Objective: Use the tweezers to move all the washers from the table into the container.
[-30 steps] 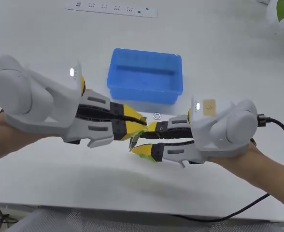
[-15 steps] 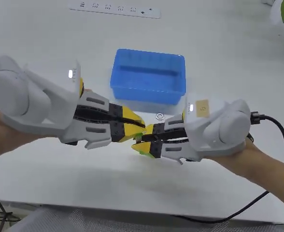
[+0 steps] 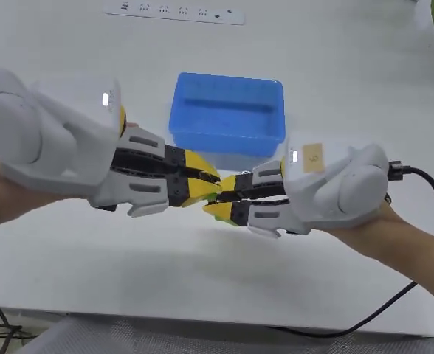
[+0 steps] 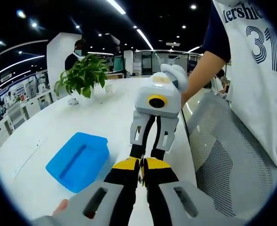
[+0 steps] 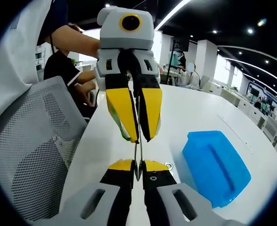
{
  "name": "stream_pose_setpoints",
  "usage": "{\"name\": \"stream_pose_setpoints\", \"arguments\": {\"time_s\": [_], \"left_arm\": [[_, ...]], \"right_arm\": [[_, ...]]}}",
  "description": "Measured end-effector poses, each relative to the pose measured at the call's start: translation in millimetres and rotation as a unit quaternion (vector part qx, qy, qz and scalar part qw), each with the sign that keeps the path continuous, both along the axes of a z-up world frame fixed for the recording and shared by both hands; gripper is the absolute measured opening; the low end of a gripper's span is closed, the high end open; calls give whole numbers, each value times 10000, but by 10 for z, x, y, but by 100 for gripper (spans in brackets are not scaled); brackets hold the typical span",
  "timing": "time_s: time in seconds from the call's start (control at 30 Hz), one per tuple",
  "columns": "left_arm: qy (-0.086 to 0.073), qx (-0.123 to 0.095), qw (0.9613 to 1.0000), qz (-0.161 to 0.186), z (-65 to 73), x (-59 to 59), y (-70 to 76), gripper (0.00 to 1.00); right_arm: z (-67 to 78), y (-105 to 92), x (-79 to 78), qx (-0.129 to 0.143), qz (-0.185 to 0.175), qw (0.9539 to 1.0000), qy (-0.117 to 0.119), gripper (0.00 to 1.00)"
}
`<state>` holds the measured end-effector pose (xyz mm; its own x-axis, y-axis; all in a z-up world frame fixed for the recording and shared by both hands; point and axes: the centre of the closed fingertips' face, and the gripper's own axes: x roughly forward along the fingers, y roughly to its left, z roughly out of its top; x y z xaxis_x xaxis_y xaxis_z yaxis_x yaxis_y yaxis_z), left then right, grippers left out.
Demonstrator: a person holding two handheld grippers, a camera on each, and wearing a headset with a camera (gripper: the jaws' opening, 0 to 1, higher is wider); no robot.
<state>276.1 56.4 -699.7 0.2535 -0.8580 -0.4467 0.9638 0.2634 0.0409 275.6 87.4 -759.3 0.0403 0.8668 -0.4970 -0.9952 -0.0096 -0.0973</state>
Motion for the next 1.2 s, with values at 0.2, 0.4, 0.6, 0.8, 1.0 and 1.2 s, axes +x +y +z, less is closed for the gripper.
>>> {"name": "stream_pose_setpoints", "arguments": {"time_s": [0.2, 0.4, 0.6, 0.8, 1.0, 1.2], "left_arm": [[64, 77, 9999, 24, -33, 16, 41, 9], [31, 39, 10000, -35, 20, 15, 35, 8], [47, 189, 9994, -278, -19, -32, 0, 6], [-9, 322, 9987, -407, -45, -24, -15, 5], [9, 386, 9981, -475, -72, -1, -26, 5], [-55, 440, 9980, -449, -79, 58, -31, 5]], "right_arm": [[19, -17, 30, 77, -25, 10000, 13, 7], [4, -35, 34, 78, -6, 10000, 56, 8], [-35, -32, -3, -14, 127, 9999, 27, 8], [-58, -56, 23, -80, 145, 9998, -89, 9], [-86, -69, 50, -142, 137, 9996, -207, 10], [-90, -71, 123, -139, 34, 9996, -240, 10]]}}
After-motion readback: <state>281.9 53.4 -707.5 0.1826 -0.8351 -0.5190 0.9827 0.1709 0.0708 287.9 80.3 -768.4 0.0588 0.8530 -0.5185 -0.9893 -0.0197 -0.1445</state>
